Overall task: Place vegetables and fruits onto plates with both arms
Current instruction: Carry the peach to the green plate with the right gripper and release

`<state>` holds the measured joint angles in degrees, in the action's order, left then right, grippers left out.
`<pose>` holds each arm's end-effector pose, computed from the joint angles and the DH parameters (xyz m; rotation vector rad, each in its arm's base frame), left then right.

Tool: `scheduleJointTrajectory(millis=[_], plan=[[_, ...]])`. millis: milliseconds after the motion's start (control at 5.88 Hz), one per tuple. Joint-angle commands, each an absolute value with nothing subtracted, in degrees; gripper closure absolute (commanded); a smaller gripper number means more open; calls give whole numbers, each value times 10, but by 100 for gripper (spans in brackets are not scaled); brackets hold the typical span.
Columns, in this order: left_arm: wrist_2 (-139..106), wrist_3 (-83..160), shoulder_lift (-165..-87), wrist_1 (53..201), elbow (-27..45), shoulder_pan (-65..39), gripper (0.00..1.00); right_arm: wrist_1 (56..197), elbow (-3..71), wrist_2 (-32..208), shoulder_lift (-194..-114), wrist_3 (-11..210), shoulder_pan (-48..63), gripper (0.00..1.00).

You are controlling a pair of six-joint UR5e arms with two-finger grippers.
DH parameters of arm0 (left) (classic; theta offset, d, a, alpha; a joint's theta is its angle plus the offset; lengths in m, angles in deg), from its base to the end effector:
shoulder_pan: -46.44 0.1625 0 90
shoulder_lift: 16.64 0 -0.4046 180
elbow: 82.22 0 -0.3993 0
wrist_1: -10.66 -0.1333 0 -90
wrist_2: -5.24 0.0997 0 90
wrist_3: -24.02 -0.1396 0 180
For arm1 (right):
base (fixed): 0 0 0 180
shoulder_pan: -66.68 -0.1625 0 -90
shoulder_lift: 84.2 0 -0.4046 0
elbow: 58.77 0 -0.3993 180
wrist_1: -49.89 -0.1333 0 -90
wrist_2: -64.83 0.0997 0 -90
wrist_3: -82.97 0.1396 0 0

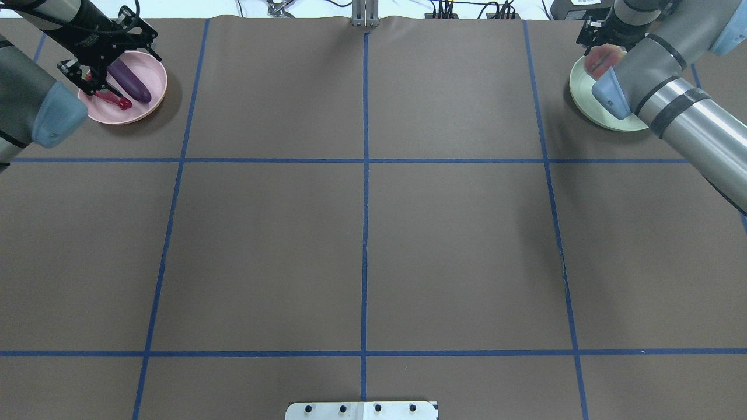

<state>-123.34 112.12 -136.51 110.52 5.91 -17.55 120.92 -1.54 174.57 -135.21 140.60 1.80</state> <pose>0.2653 -0.6492 0.3509 -0.2038 0.9090 -0.7849 -0.2606 -0.7588 0.5102 0.1036 -0.5472 0.4771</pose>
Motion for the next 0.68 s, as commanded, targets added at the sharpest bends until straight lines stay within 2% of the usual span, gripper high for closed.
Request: scheduleJointTrajectory(millis=[0, 170, 340, 510], plan=[[-1240, 1036, -1363, 1104, 51, -178, 0, 1186, -20, 1745, -1371, 1373, 16, 0], [-1240, 917, -1342, 1095, 52, -189, 0, 1187, -13, 1758, -1370, 1349, 4, 0], [-1240, 817, -1327, 1094, 53, -207, 0, 1190, 32, 1788, -1389, 1336, 1, 0], [-1250, 698, -1280, 1094, 72, -231, 0, 1194, 113, 1844, -1445, 1316, -19, 0]])
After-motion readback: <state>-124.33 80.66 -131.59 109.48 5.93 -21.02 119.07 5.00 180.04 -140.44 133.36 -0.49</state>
